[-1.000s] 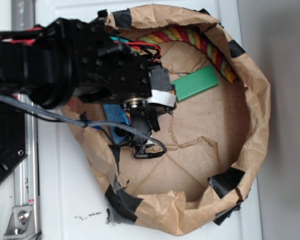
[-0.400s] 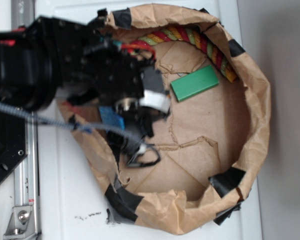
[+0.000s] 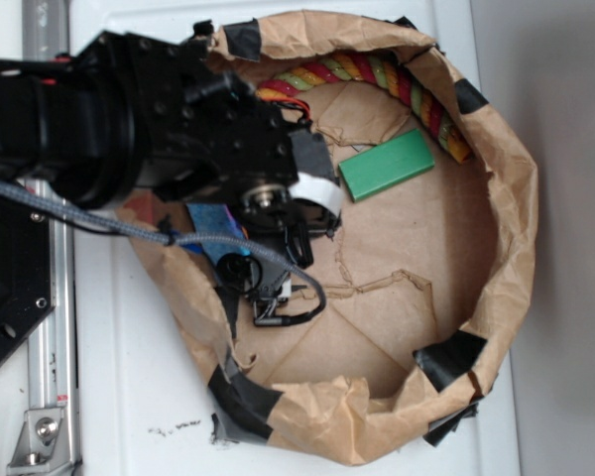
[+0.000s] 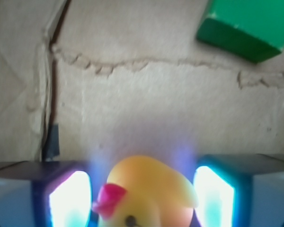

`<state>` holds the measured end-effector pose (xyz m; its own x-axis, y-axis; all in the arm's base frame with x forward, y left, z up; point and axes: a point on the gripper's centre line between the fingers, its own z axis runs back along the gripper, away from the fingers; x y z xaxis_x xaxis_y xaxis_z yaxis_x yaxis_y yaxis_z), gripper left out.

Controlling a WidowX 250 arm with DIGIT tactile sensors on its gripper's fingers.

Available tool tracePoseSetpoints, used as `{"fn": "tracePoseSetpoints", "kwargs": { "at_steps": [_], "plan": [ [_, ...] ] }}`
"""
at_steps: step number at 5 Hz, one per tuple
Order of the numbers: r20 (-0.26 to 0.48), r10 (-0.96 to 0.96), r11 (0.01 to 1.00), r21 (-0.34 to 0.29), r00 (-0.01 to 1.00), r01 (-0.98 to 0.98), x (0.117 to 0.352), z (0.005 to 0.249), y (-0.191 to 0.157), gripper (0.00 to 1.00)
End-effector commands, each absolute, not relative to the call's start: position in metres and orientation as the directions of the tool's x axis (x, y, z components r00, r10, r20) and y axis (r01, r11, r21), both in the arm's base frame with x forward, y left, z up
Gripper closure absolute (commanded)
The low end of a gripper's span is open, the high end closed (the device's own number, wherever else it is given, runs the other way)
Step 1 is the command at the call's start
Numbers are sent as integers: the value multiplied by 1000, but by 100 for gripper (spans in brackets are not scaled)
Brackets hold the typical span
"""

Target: Grab the yellow duck.

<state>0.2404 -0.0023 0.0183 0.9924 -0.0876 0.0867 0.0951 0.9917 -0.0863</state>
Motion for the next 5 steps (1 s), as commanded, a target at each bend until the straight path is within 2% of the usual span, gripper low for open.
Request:
{"fn": "tracePoseSetpoints", "kwargs": {
  "at_steps": [1,2,3,4,5],
  "plan": [
    [140,-76,995,-52,987,84,242,25,3,100],
    [144,-70,996,-44,987,77,241,26,4,100],
    [163,-58,997,-37,985,65,244,36,7,100],
    [203,-46,996,-67,978,61,265,79,2,100],
    [201,-51,996,-63,978,65,288,129,-22,100]
  ]
}}
